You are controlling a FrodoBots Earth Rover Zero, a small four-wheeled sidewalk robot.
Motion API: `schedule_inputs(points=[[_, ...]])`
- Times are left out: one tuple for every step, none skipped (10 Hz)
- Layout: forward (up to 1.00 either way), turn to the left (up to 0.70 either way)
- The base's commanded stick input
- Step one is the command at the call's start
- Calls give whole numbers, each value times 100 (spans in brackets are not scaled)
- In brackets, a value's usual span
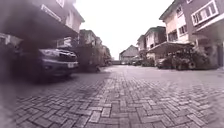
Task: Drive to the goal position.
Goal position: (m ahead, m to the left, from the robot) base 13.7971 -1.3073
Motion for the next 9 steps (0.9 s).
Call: schedule_inputs(points=[[69, 3], [69, 3], [69, 3], [69, 3], [69, 3], [69, 3], [69, 3], [69, 3], [69, 3]])
